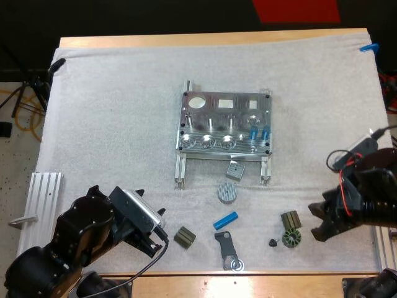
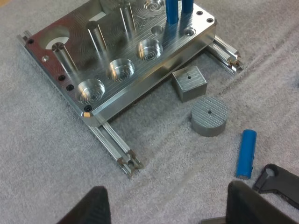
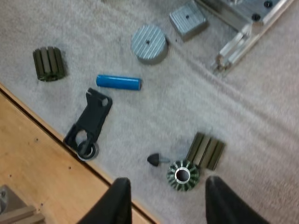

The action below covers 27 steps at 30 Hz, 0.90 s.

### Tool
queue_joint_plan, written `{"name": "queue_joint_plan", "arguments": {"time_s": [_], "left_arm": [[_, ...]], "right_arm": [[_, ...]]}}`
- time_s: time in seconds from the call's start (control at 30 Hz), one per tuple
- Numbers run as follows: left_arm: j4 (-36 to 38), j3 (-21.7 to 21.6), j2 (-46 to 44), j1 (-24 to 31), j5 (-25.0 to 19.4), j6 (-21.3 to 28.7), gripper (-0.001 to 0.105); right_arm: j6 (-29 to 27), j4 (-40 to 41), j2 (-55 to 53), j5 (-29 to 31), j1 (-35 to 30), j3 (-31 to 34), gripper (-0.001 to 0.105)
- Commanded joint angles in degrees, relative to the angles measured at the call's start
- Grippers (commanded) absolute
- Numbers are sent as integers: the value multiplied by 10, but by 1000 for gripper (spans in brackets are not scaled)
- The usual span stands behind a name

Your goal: Load cells from right to left

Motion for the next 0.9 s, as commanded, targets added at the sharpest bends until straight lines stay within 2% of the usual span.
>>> {"name": "queue_joint_plan", "arguments": {"time_s": [0.0, 0.33, 0.5, 0.87], "left_arm": [[-1, -4, -3, -3, 0, 4, 53], [-17, -4, -3, -3, 5, 20, 53], [-40, -4, 1, -3, 26, 29, 53], [-50, -1, 63, -3, 39, 77, 53]], "right_arm": [[5, -3, -12, -11, -4, 11, 38], [55, -35, -65, -41, -4, 59, 38], [71, -35, -78, -41, -4, 59, 38], [119, -24, -86, -41, -4, 59, 38]]}}
